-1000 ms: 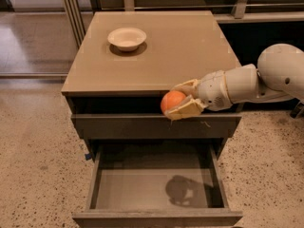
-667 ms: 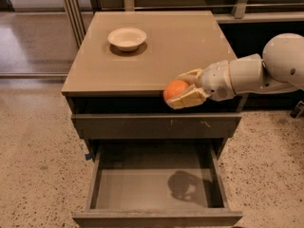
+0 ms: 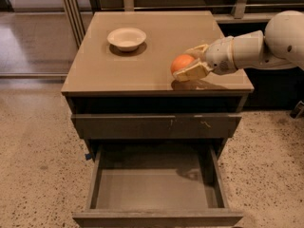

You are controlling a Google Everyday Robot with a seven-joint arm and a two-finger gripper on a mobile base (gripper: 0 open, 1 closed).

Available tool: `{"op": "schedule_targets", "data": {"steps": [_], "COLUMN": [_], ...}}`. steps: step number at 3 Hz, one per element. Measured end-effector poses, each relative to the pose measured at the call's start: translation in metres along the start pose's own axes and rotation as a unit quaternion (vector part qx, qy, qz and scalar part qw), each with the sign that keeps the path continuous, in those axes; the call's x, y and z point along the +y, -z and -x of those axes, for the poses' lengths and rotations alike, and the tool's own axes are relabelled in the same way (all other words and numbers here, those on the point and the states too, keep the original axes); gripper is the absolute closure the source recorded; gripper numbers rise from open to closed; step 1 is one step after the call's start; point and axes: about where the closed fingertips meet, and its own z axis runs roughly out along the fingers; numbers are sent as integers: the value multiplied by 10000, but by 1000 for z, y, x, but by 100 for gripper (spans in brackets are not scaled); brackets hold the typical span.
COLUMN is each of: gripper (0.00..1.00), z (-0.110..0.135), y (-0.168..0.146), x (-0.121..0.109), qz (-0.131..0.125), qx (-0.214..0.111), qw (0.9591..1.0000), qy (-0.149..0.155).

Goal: Pick orange from middle drawer and place on counter

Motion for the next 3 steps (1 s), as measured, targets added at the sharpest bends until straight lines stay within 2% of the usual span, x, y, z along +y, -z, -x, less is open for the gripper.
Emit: {"op": "schedule_targets", "data": {"steps": [1,2,3], "gripper": [100,100,100], "z": [-3,-7,-12], "y": [-19,-35,-46], "x": [-48,-73,-82], "qz": [-177,-210,-165], "qx": [-151,-220,-192], "qw": [9997,9995,9997], "qy": [34,40,10]}}
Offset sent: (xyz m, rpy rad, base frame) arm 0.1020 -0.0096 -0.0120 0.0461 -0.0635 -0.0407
